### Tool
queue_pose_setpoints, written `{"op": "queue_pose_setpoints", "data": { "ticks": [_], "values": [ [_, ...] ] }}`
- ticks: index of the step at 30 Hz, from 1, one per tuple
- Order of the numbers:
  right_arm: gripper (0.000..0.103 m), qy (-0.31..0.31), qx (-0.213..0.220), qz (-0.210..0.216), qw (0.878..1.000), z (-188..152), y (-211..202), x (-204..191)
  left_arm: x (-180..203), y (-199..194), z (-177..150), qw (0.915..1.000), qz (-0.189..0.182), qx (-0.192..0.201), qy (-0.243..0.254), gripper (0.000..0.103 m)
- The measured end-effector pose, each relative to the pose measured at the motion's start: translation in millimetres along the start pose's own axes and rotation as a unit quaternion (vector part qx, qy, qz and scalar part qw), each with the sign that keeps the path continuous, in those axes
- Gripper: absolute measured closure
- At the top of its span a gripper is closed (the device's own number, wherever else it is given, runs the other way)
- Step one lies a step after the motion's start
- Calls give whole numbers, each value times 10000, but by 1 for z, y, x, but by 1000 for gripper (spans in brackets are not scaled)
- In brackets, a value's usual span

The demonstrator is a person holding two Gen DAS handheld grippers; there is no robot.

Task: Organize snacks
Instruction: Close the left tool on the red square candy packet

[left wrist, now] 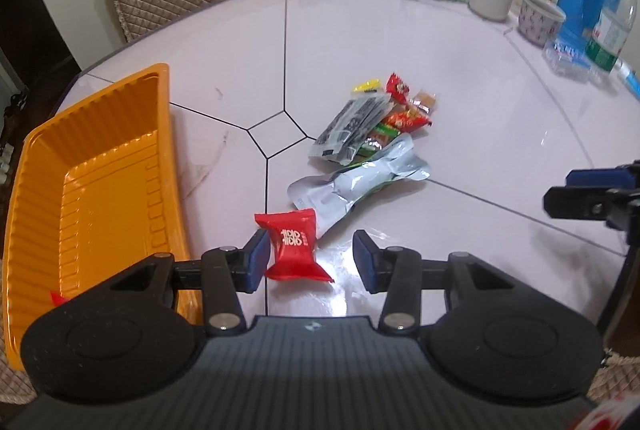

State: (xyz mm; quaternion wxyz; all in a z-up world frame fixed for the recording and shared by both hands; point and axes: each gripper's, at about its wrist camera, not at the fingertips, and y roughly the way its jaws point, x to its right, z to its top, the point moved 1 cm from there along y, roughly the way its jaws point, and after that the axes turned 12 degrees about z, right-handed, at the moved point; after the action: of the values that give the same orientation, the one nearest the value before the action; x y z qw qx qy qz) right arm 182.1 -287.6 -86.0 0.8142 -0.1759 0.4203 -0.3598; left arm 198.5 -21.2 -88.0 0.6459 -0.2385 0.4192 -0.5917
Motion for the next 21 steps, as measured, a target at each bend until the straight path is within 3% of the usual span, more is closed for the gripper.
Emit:
{"op": "queue_pose_setpoints", "data": {
  "ticks": [12, 21],
  "values": [
    [53, 264, 13, -109, 9996, 4, 7, 14, 18, 42, 5, 9954, 391, -564, 669, 61],
    [53, 318, 12, -194, 9993, 8, 15, 24, 14, 48, 5, 9961, 408, -587, 520, 79]
  ]
}}
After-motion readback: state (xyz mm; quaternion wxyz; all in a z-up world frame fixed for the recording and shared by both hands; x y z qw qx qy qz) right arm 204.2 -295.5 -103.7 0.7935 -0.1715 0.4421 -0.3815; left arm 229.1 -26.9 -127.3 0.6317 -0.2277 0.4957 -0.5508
